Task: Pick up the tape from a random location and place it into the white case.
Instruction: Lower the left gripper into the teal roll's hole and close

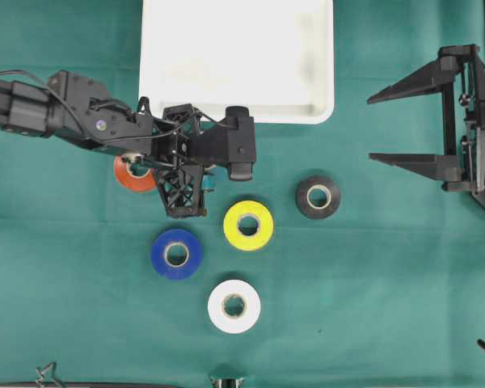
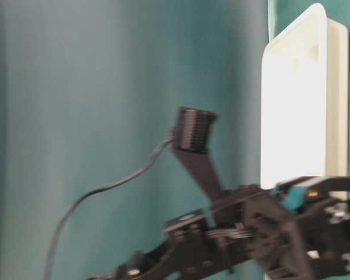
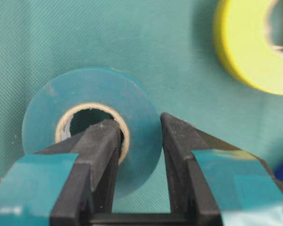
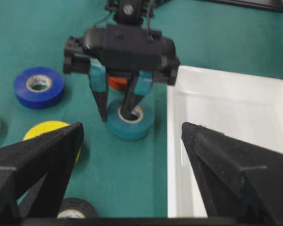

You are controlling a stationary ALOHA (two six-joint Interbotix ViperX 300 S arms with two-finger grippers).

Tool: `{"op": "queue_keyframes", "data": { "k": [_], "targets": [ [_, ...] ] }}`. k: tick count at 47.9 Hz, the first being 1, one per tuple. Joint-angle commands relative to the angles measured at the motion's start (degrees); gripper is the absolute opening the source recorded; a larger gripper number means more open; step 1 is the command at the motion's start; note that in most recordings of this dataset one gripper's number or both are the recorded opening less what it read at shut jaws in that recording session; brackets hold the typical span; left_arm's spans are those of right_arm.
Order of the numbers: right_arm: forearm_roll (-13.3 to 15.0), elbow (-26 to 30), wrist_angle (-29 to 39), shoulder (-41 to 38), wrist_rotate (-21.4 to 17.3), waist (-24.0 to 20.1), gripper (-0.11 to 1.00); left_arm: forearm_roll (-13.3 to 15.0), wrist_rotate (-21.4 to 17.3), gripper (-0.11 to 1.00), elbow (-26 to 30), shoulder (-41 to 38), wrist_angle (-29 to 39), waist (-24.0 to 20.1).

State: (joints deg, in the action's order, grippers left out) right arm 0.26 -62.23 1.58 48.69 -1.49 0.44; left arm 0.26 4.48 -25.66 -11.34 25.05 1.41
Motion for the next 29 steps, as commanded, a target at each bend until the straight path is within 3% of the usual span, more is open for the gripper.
{"op": "queue_keyframes", "data": {
  "k": [1, 29],
  "targets": [
    [0.0, 1.1, 0.1, -0.3, 0.0, 0.1, 0.91, -0.1, -0.2, 0.22, 2.0, 4.7, 1.8, 0.1],
    [0.1, 1.1, 1.1, -0.3, 0.0, 0.1, 0.91, -0.7, -2.2, 0.22, 9.9, 19.1, 17.0, 0.1]
  ]
}}
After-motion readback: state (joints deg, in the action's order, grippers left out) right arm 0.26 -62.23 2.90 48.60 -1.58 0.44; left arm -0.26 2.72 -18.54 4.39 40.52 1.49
